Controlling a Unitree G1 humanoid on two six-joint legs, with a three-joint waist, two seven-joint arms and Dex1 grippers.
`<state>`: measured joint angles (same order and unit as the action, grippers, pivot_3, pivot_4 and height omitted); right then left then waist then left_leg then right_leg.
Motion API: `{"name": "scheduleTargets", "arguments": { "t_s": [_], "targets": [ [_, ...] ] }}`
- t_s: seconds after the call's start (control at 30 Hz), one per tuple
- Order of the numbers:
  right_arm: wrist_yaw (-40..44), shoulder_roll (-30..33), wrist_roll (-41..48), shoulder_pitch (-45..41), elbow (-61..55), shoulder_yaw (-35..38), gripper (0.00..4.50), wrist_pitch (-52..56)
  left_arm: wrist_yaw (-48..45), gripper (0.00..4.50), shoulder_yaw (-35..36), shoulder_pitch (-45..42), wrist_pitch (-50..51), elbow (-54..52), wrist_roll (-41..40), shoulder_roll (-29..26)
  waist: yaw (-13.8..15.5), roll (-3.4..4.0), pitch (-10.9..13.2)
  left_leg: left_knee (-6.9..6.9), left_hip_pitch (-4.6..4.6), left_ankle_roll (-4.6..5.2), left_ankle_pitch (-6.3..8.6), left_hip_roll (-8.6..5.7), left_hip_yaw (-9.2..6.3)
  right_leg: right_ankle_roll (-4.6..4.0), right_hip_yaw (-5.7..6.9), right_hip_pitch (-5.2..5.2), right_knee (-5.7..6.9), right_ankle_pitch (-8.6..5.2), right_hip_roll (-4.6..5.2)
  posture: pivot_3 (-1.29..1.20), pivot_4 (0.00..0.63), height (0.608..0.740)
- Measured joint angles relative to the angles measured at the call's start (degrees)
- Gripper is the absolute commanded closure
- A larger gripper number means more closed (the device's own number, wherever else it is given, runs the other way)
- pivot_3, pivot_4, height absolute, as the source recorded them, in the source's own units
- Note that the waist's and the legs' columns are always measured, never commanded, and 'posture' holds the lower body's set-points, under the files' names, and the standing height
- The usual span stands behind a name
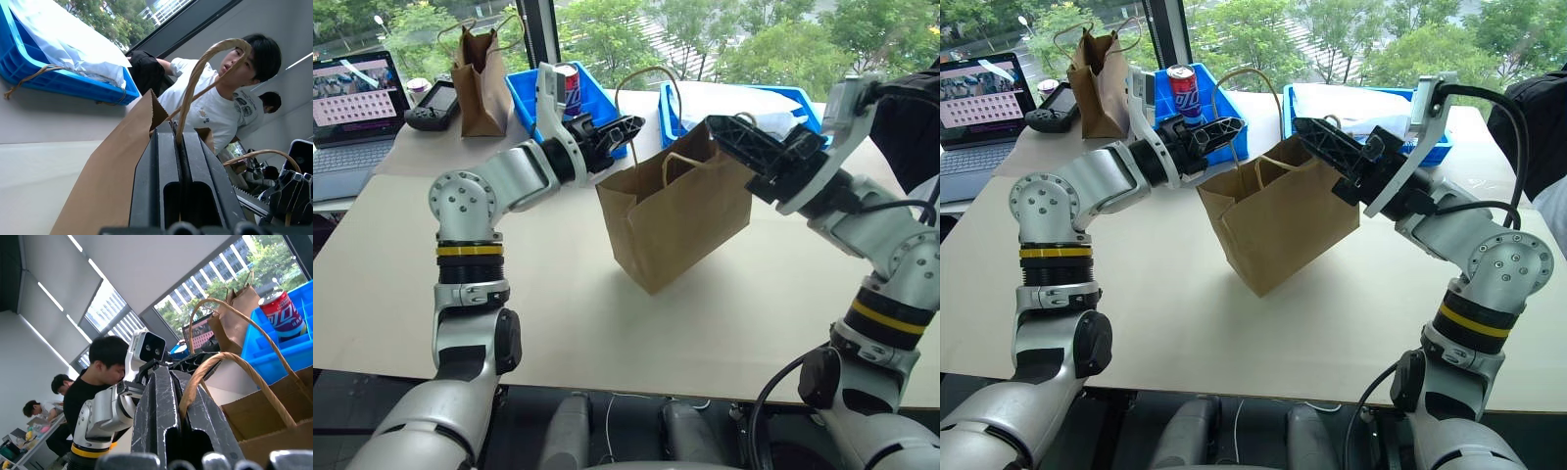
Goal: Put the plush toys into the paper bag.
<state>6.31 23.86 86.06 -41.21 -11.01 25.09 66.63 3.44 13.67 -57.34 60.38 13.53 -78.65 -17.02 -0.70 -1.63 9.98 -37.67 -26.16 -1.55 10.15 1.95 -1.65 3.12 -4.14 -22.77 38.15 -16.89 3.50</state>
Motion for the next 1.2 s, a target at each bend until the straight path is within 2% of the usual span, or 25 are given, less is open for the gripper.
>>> {"name": "scheduleTargets", "arguments": {
  "t_s": [0.13, 0.33, 0.67, 0.77, 0.93, 1.2],
  "targets": [
    [-5.68, 0.32, 7.78, 1.86, -3.61, -2.60, 4.47, -2.16, -0.31, 4.50, 0.22, 0.13, 0.79, -0.02, 0.40, 0.89, -0.14, 0.00, 0.00, -0.02, -0.19, 0.04, -0.03, 0.01, 0.03, -0.01, -0.02, -0.36, 0.36, 0.00, 0.00, 0.00, 0.150, 0.698],
    [-12.21, 1.84, 16.58, 3.28, -7.64, -6.65, 4.47, -7.50, -2.21, 4.50, 0.19, 0.97, 2.34, -0.18, 2.14, 0.92, -0.38, 0.00, 0.00, -0.03, -0.18, 0.18, -0.12, 0.01, 0.04, -0.01, -0.02, -0.38, 0.42, 0.00, -0.01, 0.00, 0.150, 0.698],
    [-14.02, 6.84, 18.52, 8.14, -8.79, -9.93, 4.47, -12.14, -6.38, 4.50, 0.04, 1.44, 3.78, -0.19, 5.67, 0.55, -0.23, 0.00, 0.00, -0.06, -0.19, 0.20, -0.15, 0.01, 0.04, -0.01, -0.03, -0.37, 0.43, 0.00, -0.01, 0.00, 0.150, 0.698],
    [-14.00, 8.29, 18.63, 8.35, -8.78, -10.15, 4.50, -13.18, -6.88, 3.72, 0.12, 1.27, 3.91, -0.17, 6.48, 0.90, -0.23, 0.00, 0.00, -0.06, -0.19, 0.20, -0.15, 0.01, 0.05, -0.01, -0.03, -0.37, 0.43, 0.00, -0.02, 0.00, 0.150, 0.698],
    [-14.08, 9.88, 19.42, 7.72, -8.72, -10.72, 4.50, -14.84, -6.88, 1.88, 0.43, -0.08, 4.83, -0.16, 6.68, 0.98, -0.26, 0.00, 0.00, -0.06, -0.19, 0.21, -0.15, 0.01, 0.05, -0.01, -0.04, -0.37, 0.44, 0.00, -0.02, 0.00, 0.150, 0.698],
    [-14.51, 12.85, 22.36, 1.72, -8.52, -12.44, 4.50, -16.21, -4.04, 1.88, 3.90, -2.73, 7.72, -0.15, 4.35, 0.90, -0.21, 0.00, 0.00, -0.06, -0.19, 0.21, -0.15, 0.01, 0.04, -0.01, -0.03, -0.37, 0.44, 0.00, -0.01, 0.00, 0.150, 0.698]
  ]
}}
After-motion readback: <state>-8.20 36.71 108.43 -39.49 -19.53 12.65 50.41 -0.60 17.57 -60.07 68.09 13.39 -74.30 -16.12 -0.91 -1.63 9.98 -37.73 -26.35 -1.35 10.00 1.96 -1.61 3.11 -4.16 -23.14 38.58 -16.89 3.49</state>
